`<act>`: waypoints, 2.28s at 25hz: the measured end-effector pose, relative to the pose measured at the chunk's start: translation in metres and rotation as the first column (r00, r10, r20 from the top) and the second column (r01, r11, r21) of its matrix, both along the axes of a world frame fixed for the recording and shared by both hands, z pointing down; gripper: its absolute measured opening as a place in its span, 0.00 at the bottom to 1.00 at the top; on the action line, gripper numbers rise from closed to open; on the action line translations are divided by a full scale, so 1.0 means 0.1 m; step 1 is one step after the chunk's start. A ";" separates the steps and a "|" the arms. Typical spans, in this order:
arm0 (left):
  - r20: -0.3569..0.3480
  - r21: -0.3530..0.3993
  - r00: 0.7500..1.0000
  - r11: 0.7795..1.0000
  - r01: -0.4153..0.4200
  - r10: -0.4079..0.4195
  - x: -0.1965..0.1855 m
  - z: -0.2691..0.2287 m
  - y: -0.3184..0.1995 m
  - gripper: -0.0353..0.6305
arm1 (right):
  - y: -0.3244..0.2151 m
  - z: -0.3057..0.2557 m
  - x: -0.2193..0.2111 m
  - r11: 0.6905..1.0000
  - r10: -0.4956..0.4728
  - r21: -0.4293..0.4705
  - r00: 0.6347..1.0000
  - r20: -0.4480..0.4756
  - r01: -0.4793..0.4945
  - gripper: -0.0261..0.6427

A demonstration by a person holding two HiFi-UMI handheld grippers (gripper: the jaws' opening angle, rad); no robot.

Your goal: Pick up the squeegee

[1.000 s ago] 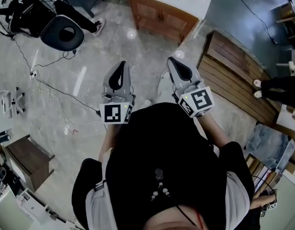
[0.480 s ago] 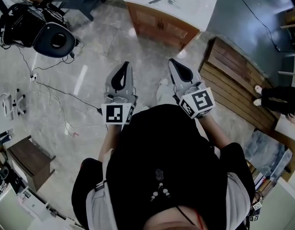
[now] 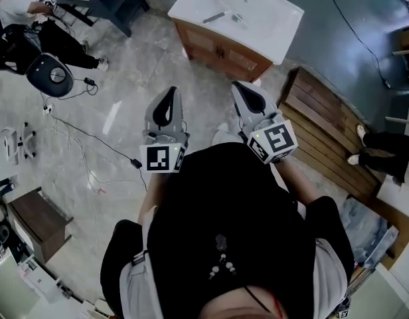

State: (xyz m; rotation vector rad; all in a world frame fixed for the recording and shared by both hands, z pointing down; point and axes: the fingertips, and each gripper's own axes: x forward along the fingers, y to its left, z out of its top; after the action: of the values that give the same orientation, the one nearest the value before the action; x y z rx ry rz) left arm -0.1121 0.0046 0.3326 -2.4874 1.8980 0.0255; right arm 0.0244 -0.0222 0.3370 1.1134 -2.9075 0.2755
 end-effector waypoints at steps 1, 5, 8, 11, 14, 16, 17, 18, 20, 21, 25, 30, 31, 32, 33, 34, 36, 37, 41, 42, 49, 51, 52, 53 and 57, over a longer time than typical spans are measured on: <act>0.002 0.005 1.000 1.000 0.010 -0.010 0.02 -0.01 -0.07 0.06 | -0.08 -0.01 0.05 1.000 0.001 0.004 1.000 0.002 -0.001 0.04; 0.004 0.025 0.999 0.999 0.039 -0.039 0.15 -0.05 -0.31 0.06 | -0.38 -0.02 0.25 1.000 0.005 0.008 1.000 0.008 -0.005 0.04; 0.009 0.018 0.999 0.999 0.045 -0.045 0.23 -0.04 -0.43 0.06 | -0.51 -0.04 0.30 1.000 -0.002 0.003 1.000 0.021 0.002 0.04; 0.018 0.001 0.999 0.999 0.051 -0.051 0.25 0.00 -0.51 0.06 | -0.57 -0.01 0.33 1.000 -0.013 0.004 1.000 0.026 0.013 0.04; 0.024 -0.011 0.998 0.998 0.055 -0.054 0.25 0.02 -0.59 0.06 | -0.65 0.03 0.41 1.000 0.003 -0.014 0.999 0.035 -0.002 0.04; 0.024 -0.015 0.998 0.999 0.051 -0.050 0.26 0.03 -0.67 0.06 | -0.74 0.04 0.46 1.000 0.022 -0.023 0.999 0.039 -0.021 0.04; 0.024 -0.016 0.999 0.999 0.046 -0.046 0.26 0.04 -0.72 0.06 | -0.78 0.05 0.48 0.999 0.032 -0.025 0.999 0.041 -0.031 0.04; 0.025 -0.018 0.999 0.999 0.039 -0.038 0.27 0.05 -0.77 0.06 | -0.83 0.06 0.49 0.999 0.041 -0.027 0.998 0.042 -0.040 0.04; 0.022 -0.024 1.000 1.000 0.018 -0.018 0.29 0.09 -0.87 0.06 | -0.91 0.09 0.51 0.998 0.060 -0.028 0.997 0.039 -0.059 0.04; 0.018 -0.027 1.000 1.000 0.007 -0.007 0.30 0.12 -0.93 0.06 | -0.94 0.10 0.52 0.997 0.070 -0.028 0.997 0.035 -0.069 0.04; -0.002 -0.040 1.000 0.999 -0.031 0.031 0.28 0.20 -1.23 0.06 | -1.14 0.15 0.54 0.993 0.111 -0.035 0.994 0.005 -0.111 0.04; -0.017 -0.053 0.996 0.994 -0.092 0.091 0.25 0.26 -1.74 0.06 | -1.52 0.17 0.55 0.983 0.173 -0.052 0.985 -0.018 -0.174 0.04; -0.018 -0.056 0.995 0.993 -0.103 0.102 0.24 0.27 -1.86 0.06 | -1.60 0.17 0.53 0.982 0.182 -0.053 0.983 -0.018 -0.183 0.04; -0.020 -0.059 0.993 0.992 -0.114 0.113 0.23 0.29 -1.98 0.06 | -1.69 0.16 0.52 0.980 0.192 -0.054 0.981 -0.018 -0.192 0.04; -0.022 -0.061 0.992 0.990 -0.124 0.123 0.23 0.30 -2.10 0.06 | -1.79 0.16 0.50 0.978 0.201 -0.055 0.979 -0.019 -0.202 0.04; -0.022 -0.063 0.991 0.989 -0.135 0.133 0.22 0.31 -2.22 0.06 | -1.88 0.16 0.49 0.976 0.210 -0.056 0.977 -0.022 -0.211 0.04; -0.020 -0.066 0.987 0.985 -0.157 0.156 0.22 0.30 -2.46 0.06 | -2.06 0.17 0.48 0.971 0.230 -0.064 0.973 -0.031 -0.232 0.04; -0.019 -0.068 0.985 0.983 -0.170 0.169 0.21 0.30 -2.57 0.06 | -2.14 0.17 0.47 0.968 0.241 -0.070 0.970 -0.035 -0.243 0.04; -0.017 -0.090 0.976 0.972 -0.218 0.218 0.16 0.34 -2.97 0.06 | -2.46 0.16 0.42 0.954 0.286 -0.078 0.957 -0.046 -0.289 0.04; -0.016 -0.098 0.973 0.968 -0.231 0.230 0.15 0.36 -3.06 0.06 | -2.54 0.16 0.40 0.951 0.297 -0.079 0.954 -0.048 -0.300 0.04; -0.007 -0.160 0.932 0.920 -0.358 0.361 0.17 0.62 -3.60 0.06 | -3.02 0.20 0.20 0.924 0.368 -0.090 0.928 -0.060 -0.373 0.04; -0.012 -0.171 0.917 0.903 -0.394 0.398 0.19 0.70 -3.73 0.06 | -3.12 0.20 0.14 0.916 0.386 -0.092 0.920 -0.067 -0.391 0.04; -0.010 -0.180 0.909 0.893 -0.413 0.418 0.20 0.76 -3.79 0.06 | -3.16 0.21 0.11 0.911 0.396 -0.094 0.915 -0.070 -0.401 0.04; -0.005 -0.195 0.899 0.882 -0.430 0.437 0.22 0.83 -3.84 0.06 | -3.20 0.21 0.09 0.906 0.406 -0.095 0.911 -0.073 -0.412 0.04; 0.007 -0.254 0.866 0.839 -0.482 0.500 0.27 1.14 -4.01 0.06 | -3.29 0.26 -0.02 0.892 0.434 -0.101 0.897 -0.085 -0.442 0.04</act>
State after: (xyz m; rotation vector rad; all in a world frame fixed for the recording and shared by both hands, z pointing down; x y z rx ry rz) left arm -0.0856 -0.3962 0.4467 -3.0238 1.2456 -0.3089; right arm 0.0221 -0.3513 0.3626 1.7131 -2.5131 0.4037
